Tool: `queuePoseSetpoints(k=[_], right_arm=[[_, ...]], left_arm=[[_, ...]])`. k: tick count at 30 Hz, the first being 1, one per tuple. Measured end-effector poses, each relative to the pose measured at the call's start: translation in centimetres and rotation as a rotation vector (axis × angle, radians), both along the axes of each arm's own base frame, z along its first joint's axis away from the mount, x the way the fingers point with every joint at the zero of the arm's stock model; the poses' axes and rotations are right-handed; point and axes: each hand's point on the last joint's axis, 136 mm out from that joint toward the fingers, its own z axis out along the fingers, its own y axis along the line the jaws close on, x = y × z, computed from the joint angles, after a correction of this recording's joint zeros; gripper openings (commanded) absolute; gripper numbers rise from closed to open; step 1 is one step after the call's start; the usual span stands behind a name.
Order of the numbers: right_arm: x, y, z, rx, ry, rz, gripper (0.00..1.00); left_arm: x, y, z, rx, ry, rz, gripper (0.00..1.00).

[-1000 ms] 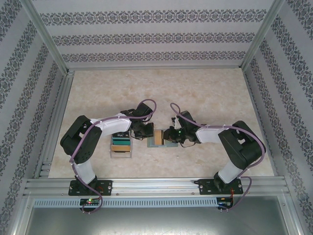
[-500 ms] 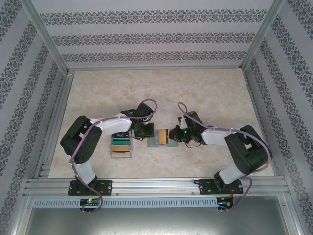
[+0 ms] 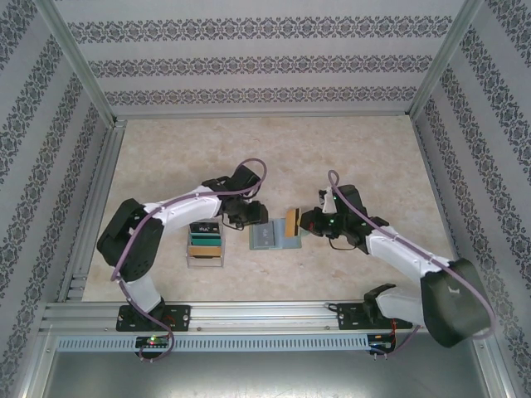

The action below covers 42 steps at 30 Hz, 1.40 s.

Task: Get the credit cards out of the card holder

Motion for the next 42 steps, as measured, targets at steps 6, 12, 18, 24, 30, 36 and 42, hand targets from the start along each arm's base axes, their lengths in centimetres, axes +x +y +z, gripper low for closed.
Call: queuePoseSetpoints(k=[6, 12, 18, 24, 30, 36, 42], right_arm=[[0.1, 0.0, 3.5, 0.061, -0.066, -0.001, 0.0], [0.6, 1.3, 8.0, 0.177, -0.137, 0.036, 0.0], [0.9, 2.3, 11.3, 0.275, -0.191, 0.079, 0.0], [1.2, 2.4, 11.9, 0.317, -0.185, 0.081, 0.0], [1.2, 2.6, 12.4, 0.343, -0.19, 0.085, 0.0], [1.3, 2.7, 12.4, 0.349, -0.192, 0.085, 0.0], [1.6, 2.4, 11.4, 0.343, -0.176, 0.071, 0.0]], left_arm=[[0.6, -1.6, 6.1, -0.179, -0.095, -0.012, 0.53], [1.4, -3.4, 10.7, -0.407, -0.147, -0.02, 0.49], [1.4, -3.9, 11.0, -0.552, -0.113, -0.002, 0.42], [1.4, -4.0, 11.4, -0.646, -0.089, 0.016, 0.37], [1.2, -4.4, 12.5, -0.721, -0.087, 0.008, 0.3], [1.0, -4.8, 13.5, -0.775, -0.085, -0.01, 0.22], [1.0, -4.8, 14.2, -0.797, -0.091, -0.015, 0.03]])
